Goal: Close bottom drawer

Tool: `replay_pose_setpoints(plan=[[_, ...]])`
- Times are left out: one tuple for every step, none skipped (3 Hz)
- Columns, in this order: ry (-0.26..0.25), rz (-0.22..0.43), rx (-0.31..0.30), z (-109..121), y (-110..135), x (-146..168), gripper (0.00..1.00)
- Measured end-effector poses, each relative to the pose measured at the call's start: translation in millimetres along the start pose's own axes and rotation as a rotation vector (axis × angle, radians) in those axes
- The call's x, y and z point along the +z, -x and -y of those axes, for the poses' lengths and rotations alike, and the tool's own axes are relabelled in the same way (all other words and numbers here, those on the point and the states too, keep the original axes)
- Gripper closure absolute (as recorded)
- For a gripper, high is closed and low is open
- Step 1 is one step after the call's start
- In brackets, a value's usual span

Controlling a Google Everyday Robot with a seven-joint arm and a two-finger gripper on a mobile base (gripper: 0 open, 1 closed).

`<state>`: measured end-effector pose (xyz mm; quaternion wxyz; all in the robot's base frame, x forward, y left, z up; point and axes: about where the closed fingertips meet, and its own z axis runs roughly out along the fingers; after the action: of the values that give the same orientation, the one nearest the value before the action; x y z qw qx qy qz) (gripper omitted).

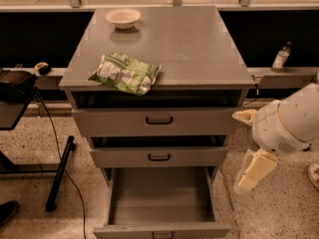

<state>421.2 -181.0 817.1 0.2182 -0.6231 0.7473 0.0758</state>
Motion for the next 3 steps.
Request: replay_pose_setpoints(plan=[[-0.011, 0.036, -0.053, -1.5, 2.4, -2.9, 0.0], [0.028, 0.084, -0.032, -7.5, -12.3, 37.5, 0.0], [0.054, 0.225, 0.04, -17.9, -48.2, 124.1, 0.0]])
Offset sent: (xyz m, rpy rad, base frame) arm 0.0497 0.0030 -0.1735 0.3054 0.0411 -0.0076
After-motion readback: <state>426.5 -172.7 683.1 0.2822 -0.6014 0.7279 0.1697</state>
